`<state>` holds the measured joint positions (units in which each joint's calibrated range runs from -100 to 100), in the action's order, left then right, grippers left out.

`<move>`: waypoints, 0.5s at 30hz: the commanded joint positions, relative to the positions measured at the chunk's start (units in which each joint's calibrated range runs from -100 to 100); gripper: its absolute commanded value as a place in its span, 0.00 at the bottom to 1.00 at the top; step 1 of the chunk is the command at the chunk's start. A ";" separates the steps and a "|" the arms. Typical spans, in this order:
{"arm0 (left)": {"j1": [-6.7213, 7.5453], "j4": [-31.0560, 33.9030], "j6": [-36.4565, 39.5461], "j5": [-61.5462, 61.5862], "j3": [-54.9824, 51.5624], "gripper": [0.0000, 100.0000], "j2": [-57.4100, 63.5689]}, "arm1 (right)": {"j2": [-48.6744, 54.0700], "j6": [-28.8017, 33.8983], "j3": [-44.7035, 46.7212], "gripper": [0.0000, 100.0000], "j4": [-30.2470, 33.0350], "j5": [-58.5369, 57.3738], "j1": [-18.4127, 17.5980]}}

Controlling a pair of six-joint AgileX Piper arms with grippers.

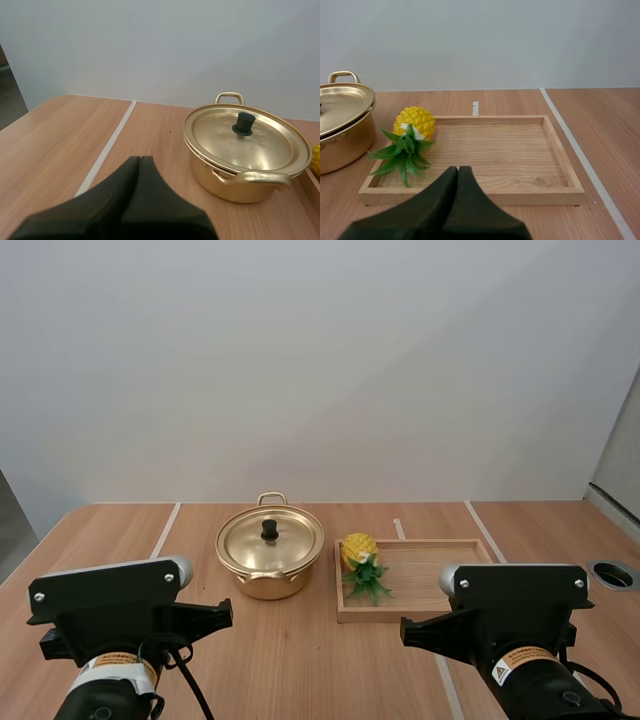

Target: Open the pot, put the grape inside, and close it

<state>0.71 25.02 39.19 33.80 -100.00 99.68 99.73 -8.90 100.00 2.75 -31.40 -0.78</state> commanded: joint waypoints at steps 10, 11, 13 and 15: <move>0.22 -22.62 -20.67 -2.75 0.00 0.00 0.32 | 0.27 0.01 0.00 0.00 0.35 0.08 0.16; 0.22 -23.32 -21.07 -2.75 0.00 0.00 0.32 | 0.27 0.01 0.00 0.00 0.35 0.08 0.16; 0.22 -26.22 -24.28 -2.93 0.00 0.00 0.32 | 0.27 0.01 0.00 0.00 0.35 0.08 0.16; 0.22 -26.34 -24.41 -2.93 0.00 0.00 0.32 | 0.27 0.01 0.00 0.00 0.35 0.08 0.16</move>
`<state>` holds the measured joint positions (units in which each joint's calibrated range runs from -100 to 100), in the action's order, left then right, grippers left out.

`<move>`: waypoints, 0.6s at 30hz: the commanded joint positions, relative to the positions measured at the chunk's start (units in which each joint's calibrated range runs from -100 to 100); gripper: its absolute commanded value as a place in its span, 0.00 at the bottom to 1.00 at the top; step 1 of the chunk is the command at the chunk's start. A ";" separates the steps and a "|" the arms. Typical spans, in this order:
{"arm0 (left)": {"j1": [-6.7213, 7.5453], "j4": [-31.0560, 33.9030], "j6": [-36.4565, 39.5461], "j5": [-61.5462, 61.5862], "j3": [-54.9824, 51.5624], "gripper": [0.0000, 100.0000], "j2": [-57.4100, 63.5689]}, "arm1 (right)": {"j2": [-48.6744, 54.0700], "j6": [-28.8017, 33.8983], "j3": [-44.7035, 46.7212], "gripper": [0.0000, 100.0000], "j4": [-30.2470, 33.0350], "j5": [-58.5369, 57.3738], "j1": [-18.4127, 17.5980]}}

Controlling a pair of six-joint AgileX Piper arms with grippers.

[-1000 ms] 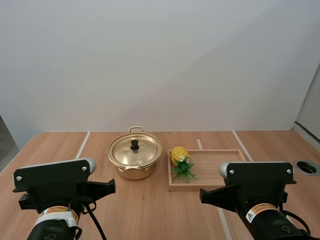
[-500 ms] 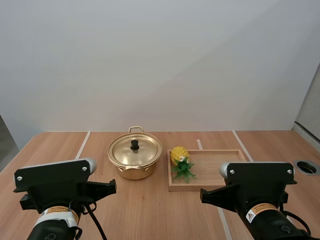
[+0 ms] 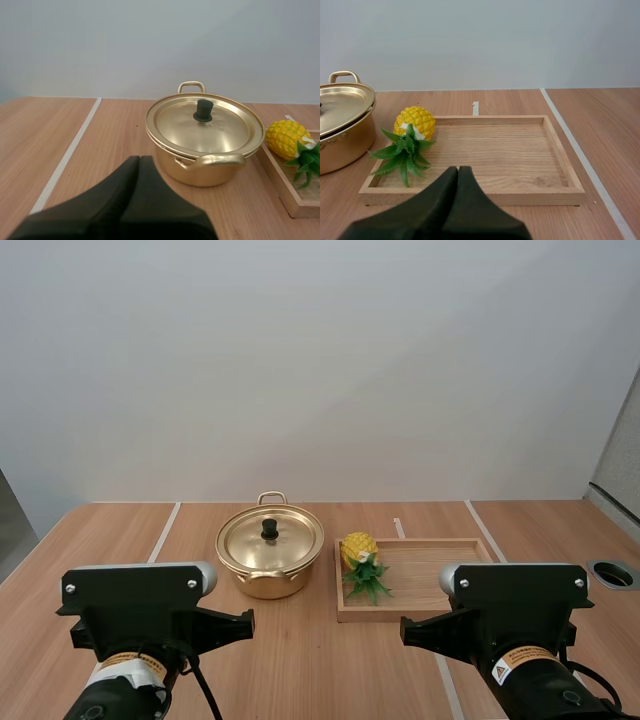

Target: Open the pot, put the grape inside, and close it

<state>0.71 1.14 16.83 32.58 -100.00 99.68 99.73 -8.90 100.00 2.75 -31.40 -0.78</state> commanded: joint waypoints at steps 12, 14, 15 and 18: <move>0.22 -2.46 -2.08 -3.36 0.00 0.00 0.32 | 0.27 0.01 0.00 0.00 0.35 0.08 0.16; 0.22 -2.46 -2.08 -3.36 0.00 0.00 0.32 | 0.27 0.01 0.00 0.00 0.35 0.08 0.16; 0.22 -2.46 -2.08 -3.36 0.00 0.00 0.32 | 0.27 0.01 0.00 0.00 0.35 0.08 0.16; 0.22 -2.46 -2.08 -3.36 0.00 0.00 0.32 | 0.27 0.01 0.00 0.00 0.35 0.08 0.16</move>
